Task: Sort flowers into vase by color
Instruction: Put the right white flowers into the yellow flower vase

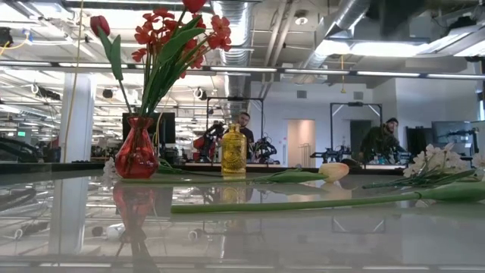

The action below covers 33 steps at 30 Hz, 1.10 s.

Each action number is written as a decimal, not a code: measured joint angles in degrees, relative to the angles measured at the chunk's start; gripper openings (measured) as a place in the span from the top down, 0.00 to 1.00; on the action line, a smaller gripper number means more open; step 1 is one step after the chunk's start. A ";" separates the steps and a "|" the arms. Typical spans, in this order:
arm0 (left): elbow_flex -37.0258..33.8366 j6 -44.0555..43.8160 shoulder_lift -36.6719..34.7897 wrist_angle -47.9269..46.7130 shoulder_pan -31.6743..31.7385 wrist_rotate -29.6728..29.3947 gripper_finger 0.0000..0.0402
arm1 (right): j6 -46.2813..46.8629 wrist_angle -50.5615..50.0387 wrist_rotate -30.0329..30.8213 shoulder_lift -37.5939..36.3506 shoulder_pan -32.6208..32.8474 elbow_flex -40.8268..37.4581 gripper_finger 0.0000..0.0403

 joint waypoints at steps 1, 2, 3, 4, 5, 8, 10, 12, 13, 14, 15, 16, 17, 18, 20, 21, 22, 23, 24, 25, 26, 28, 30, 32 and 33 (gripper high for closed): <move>-0.04 1.40 1.40 0.77 -1.59 -1.45 0.46 | 4.87 -0.10 0.16 0.00 -0.57 -1.44 0.38; -0.04 2.52 2.82 1.18 -3.01 -2.46 0.46 | 10.42 -0.08 0.19 -0.03 -1.25 -2.77 0.38; -0.10 3.56 4.24 1.15 -4.11 -3.24 0.46 | 16.34 -0.06 0.19 -0.06 -2.09 -4.09 0.38; -0.16 4.58 5.61 0.93 -4.99 -3.81 0.46 | 23.01 -0.01 0.54 -0.07 -2.81 -5.57 0.38; -0.17 5.62 6.82 0.81 -5.55 -4.17 0.46 | 30.37 0.09 1.60 -0.07 -3.38 -7.06 0.38; -0.15 7.92 10.00 0.79 -6.47 -6.06 0.46 | 49.31 2.70 5.53 -0.07 -4.23 -12.44 0.38; -0.15 8.26 11.97 0.72 -6.94 -7.05 0.46 | 57.53 4.34 7.60 -0.07 -4.19 -15.94 0.38; -0.15 8.35 13.44 0.68 -7.29 -7.27 0.46 | 64.54 4.62 9.25 -0.04 -4.62 -18.95 0.38; -0.15 8.45 14.06 0.55 -7.57 -7.23 0.46 | 67.88 4.52 9.85 -0.04 -4.83 -20.07 0.38; -0.15 8.61 14.69 0.32 -7.89 -7.19 0.46 | 71.25 4.50 10.50 -0.07 -4.87 -21.03 0.38; -0.15 8.60 15.27 0.10 -8.23 -7.17 0.46 | 74.25 4.55 11.58 -0.07 -4.89 -21.77 0.38; -0.15 8.59 15.82 -0.23 -8.60 -7.17 0.46 | 77.14 4.41 12.85 -0.07 -4.68 -22.44 0.38; -0.15 8.58 16.32 -0.55 -8.95 -7.17 0.46 | 80.05 4.52 14.13 -0.07 -4.33 -23.14 0.38; -0.15 8.57 16.65 -0.61 -9.31 -7.16 0.46 | 83.41 4.65 15.27 -0.07 -4.02 -23.83 0.38; -0.15 8.57 16.89 -0.60 -10.01 -7.02 0.46 | 88.78 4.87 17.02 -0.07 -3.50 -25.20 0.38; -0.15 8.57 16.86 -0.50 -10.21 -6.75 0.46 | 90.31 4.70 17.25 -0.07 -3.33 -25.89 0.38; -0.15 8.57 16.86 -0.50 -10.43 -6.56 0.46 | 91.37 4.31 17.41 -0.07 -3.10 -26.62 0.38; -0.15 8.56 16.80 -0.54 -10.44 -5.96 0.46 | 92.60 4.16 17.57 -0.07 -2.87 -27.17 0.38; -0.15 8.52 16.65 -0.61 -10.44 -5.35 0.46 | 94.14 4.24 18.07 -0.07 -2.60 -27.75 0.38; -0.15 8.48 16.38 -0.59 -10.44 -5.00 0.46 | 95.67 4.46 18.74 -0.07 -2.20 -28.29 0.38; -0.15 8.42 16.03 -0.54 -10.44 -4.77 0.46 | 96.86 4.72 19.53 -0.07 -1.98 -28.90 0.38; -0.15 8.40 15.31 -0.34 -10.42 -4.75 0.46 | 97.32 5.04 19.65 -0.07 -2.77 -30.58 0.38; -0.15 8.07 14.60 -0.42 -10.39 -4.89 0.46 | 97.29 6.80 19.68 0.36 -4.00 -32.15 0.38; -0.15 7.72 13.73 -0.31 -10.37 -5.77 0.46 | 97.12 8.48 19.40 1.20 -5.07 -33.76 0.38; -0.15 7.70 13.31 -0.31 -10.39 -6.50 0.46 | 97.12 9.28 18.54 2.00 -5.54 -34.53 0.38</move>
